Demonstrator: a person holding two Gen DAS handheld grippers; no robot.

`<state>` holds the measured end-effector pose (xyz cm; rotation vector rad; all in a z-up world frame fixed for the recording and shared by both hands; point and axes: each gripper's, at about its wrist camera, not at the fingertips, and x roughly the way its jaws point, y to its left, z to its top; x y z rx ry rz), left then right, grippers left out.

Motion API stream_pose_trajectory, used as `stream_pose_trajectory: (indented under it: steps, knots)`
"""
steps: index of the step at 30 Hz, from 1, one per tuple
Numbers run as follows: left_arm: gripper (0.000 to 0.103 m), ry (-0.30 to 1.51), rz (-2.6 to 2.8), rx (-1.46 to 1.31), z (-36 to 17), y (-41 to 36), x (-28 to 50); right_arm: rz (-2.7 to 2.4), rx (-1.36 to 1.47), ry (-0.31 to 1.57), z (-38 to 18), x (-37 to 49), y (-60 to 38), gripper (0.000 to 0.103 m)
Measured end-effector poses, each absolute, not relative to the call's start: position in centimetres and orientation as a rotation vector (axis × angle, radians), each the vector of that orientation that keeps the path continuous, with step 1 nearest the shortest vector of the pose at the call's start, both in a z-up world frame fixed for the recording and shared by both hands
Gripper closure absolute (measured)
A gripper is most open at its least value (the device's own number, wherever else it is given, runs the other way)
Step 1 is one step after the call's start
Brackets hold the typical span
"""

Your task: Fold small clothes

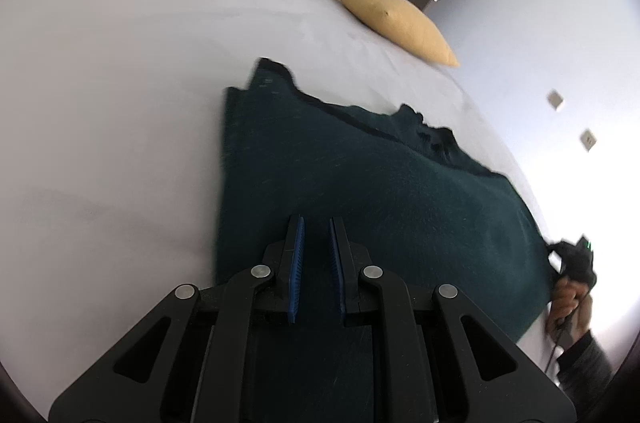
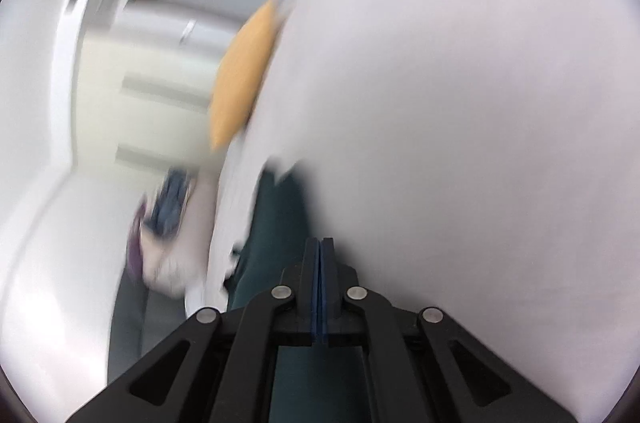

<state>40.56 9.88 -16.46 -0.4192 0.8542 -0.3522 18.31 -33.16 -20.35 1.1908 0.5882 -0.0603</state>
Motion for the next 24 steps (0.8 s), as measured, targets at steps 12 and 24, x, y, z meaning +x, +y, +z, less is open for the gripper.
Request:
stream_pose_trajectory:
  steps: [12, 24]
  knots:
    - [0.055, 0.842, -0.235, -0.716, -15.1, 17.5, 33.2, 0.362, 0.917, 0.766, -16.0, 20.8, -18.1, 0.049]
    - [0.020, 1.040, -0.373, -0.796, -16.8, 16.9, 32.8, 0.122, 1.006, 0.763, -17.7, 15.3, -24.0, 0.064]
